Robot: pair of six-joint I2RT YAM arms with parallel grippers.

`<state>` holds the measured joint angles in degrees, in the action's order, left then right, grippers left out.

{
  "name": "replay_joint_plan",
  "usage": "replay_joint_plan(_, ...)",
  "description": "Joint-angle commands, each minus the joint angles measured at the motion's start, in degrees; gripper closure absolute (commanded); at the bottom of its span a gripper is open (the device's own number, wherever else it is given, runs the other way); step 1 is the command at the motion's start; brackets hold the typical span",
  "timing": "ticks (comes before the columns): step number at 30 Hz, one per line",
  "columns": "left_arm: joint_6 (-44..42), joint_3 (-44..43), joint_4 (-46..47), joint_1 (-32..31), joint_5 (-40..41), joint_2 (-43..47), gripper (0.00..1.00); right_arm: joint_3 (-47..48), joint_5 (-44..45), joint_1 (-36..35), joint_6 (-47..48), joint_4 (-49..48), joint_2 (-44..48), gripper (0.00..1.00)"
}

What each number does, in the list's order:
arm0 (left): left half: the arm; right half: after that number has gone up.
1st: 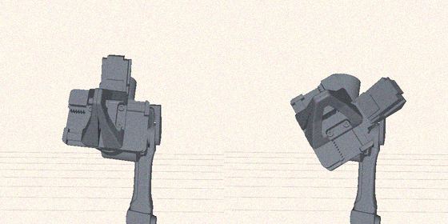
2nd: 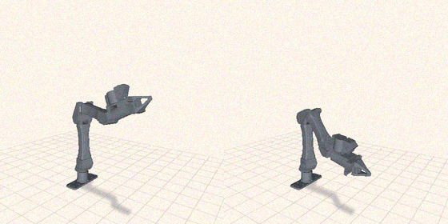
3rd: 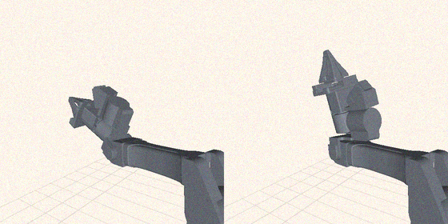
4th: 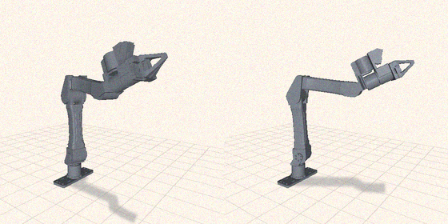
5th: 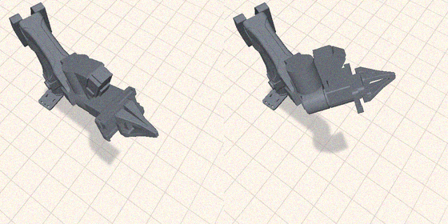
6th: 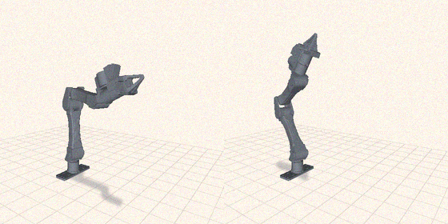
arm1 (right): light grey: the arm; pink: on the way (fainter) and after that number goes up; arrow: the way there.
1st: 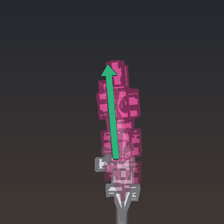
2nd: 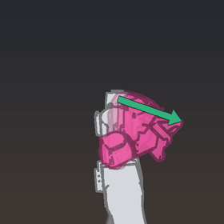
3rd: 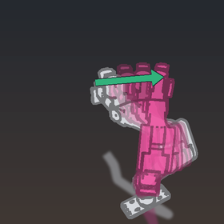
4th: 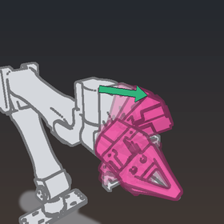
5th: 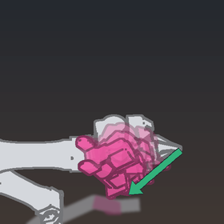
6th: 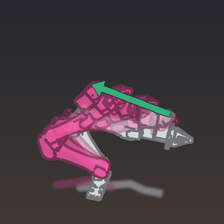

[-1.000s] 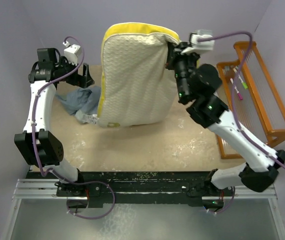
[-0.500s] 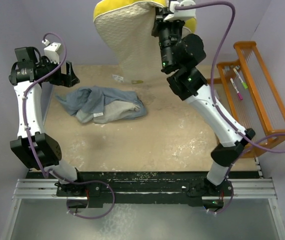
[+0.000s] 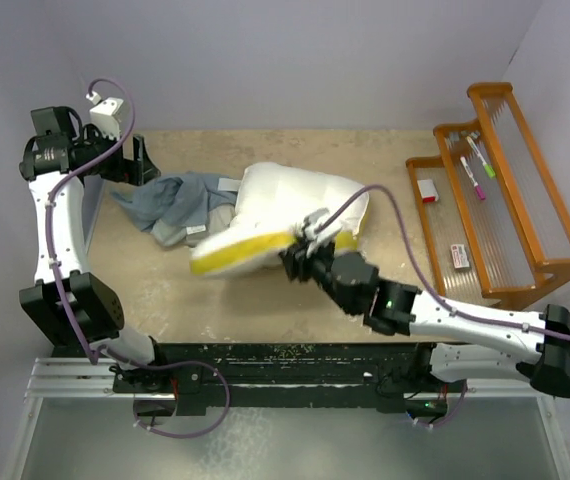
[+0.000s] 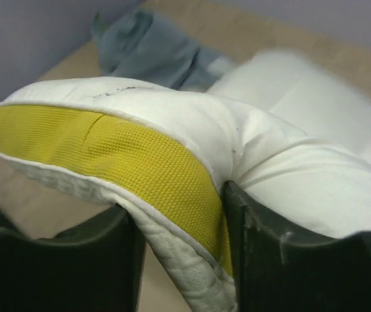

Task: Remove the pillowcase from the pillow

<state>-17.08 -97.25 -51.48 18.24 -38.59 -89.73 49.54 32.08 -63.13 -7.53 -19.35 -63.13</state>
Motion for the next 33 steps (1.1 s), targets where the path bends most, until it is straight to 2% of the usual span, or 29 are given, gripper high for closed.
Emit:
replay_joint_plan(1,0.88,4.62,5.67,0.4,-1.54,4.15,0.01,-8.31,3.67,-9.27,-20.99,7.11,2.75,0.3)
replay_joint_plan(4,1.51,9.09,8.55,0.44,-0.27,5.58,0.01,-10.78,8.34,-14.5,-31.44,12.48,2.18,0.02)
replay_joint_plan(5,1.74,10.59,9.12,0.41,0.12,5.96,0.01,-10.63,9.36,-15.42,-34.01,14.8,1.92,0.0)
replay_joint_plan(9,2.04,17.41,13.15,0.42,1.19,8.85,0.01,-6.15,14.31,-16.76,-43.59,28.76,3.9,0.0)
replay_joint_plan(13,3.32,25.0,19.18,0.31,2.84,12.42,0.01,-1.76,18.35,-16.76,-46.21,38.09,9.4,0.0)
replay_joint_plan(17,4.82,28.28,20.9,0.25,3.29,13.7,0.01,0.99,22.2,-16.76,-50.16,47.76,15.85,0.0)
replay_joint_plan(20,6.64,30.82,22.27,-0.02,3.76,14.42,0.01,2.5,22.35,-16.76,-51.01,51.22,19.43,0.0)
replay_joint_plan(22,8.78,34.91,26.35,-0.24,4.47,16.53,0.01,4.79,26.72,-16.76,-52.8,57.91,20.29,0.0)
replay_joint_plan(23,10.51,38.53,30.26,-0.38,4.9,18.25,0.01,6.82,30.27,-16.76,-56.6,63.86,20.14,0.0)
replay_joint_plan(25,12.51,46.8,38.63,-0.61,3.99,23.12,0.01,12.22,37.46,-16.76,-80.4,83.43,18.18,0.0)
replay_joint_plan(26,12.09,50.92,42.15,-1.19,3.9,25.6,0.01,13.97,39.36,-16.67,-88.7,93.14,17.4,0.0)
replay_joint_plan(28,10.94,57.24,46.61,-4.42,6.84,29.59,0.01,12.92,42.12,-15.98,-82.58,90.86,18.97,0.0)
replay_joint_plan(30,10.38,62.95,50.53,-7.82,9.7,32.64,0.01,9.84,49.33,-15.96,-78.53,86.54,20.38,0.0)
replay_joint_plan(33,10.36,69.66,56.93,-9.18,10.82,34.61,0.01,3.73,56.52,-15.88,-54.1,69.57,20.11,0.0)
